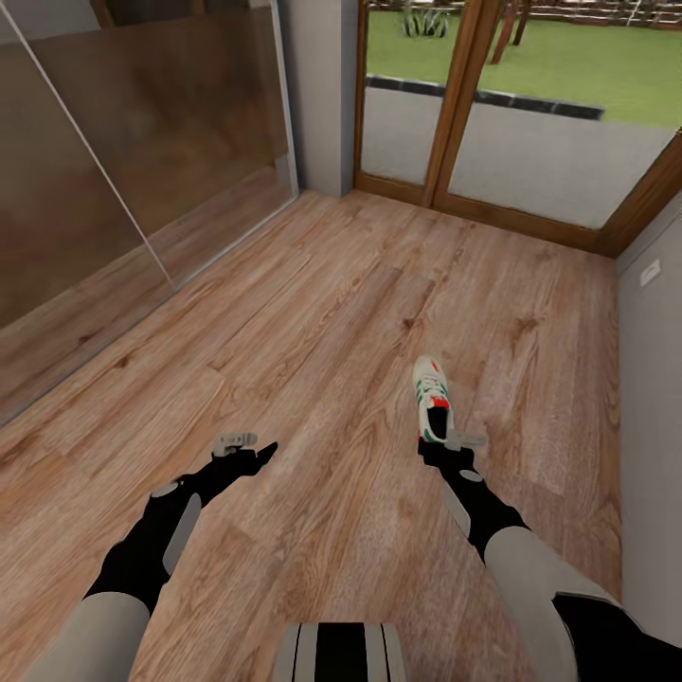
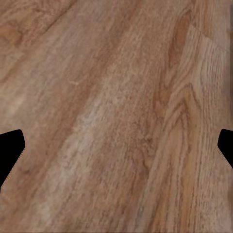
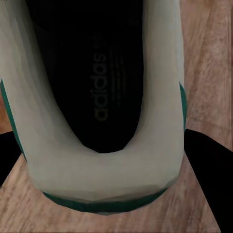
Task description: Pick up the two gym shoes and the two sandals from the corridor floor and place them onto the hallstand (shoe rack) in the corridor, making sure they are on the rack and not on the floor. Arrange them so the two gym shoes are next to each other and the two sandals are next to each other.
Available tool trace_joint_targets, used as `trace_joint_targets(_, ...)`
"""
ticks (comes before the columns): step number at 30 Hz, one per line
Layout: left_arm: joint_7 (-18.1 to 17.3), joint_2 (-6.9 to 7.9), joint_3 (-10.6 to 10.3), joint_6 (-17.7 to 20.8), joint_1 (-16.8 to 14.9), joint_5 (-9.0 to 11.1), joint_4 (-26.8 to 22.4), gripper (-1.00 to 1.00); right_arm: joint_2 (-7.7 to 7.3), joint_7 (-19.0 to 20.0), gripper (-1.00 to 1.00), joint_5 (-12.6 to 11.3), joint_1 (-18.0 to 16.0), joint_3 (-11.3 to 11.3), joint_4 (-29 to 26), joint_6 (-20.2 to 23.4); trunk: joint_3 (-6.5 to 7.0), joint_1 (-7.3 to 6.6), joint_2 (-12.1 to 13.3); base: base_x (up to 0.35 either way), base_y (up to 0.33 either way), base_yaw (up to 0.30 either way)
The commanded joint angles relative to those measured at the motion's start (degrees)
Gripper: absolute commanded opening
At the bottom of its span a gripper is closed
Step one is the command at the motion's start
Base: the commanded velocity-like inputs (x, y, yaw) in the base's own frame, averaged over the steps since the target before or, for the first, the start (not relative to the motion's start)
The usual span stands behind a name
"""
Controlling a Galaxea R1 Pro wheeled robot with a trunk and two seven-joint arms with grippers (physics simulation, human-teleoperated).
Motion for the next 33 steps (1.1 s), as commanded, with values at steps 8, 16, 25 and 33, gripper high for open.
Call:
trace_joint_targets(8, -0.2, 0.01, 0.3, 4.1, 0.0, 0.6, -0.2, 1.00, 0.02, 0.0, -1.00, 0.0, 0.0, -0.4, -0.1, -0.2, 2.35, -0.21, 0.1, 0.000, 0.000, 0.000)
trace_joint_targets(16, -0.2, -0.01, 0.3, 4.7, 0.0, 0.6, -0.2, 1.00, -0.07, 0.0, -1.00, -0.2, 0.0, -0.5, -0.1, -0.2, 4.87, -0.42, 0.2, 0.000, 0.000, 0.000)
trace_joint_targets(25, -0.2, -0.01, 0.2, 4.8, 0.0, 0.6, -0.2, 1.00, -0.07, 0.0, -1.00, -0.3, 0.0, -0.6, 0.0, -0.2, 7.71, -0.65, 0.3, 0.000, 0.000, 0.000)
trace_joint_targets(33, -0.2, -0.01, 0.1, 4.8, 0.0, 0.6, -0.2, 1.00, -0.07, -0.1, -1.00, -0.3, 0.0, -0.5, 0.2, -0.2, 10.24, -0.86, 0.4, 0.000, 0.000, 0.000)
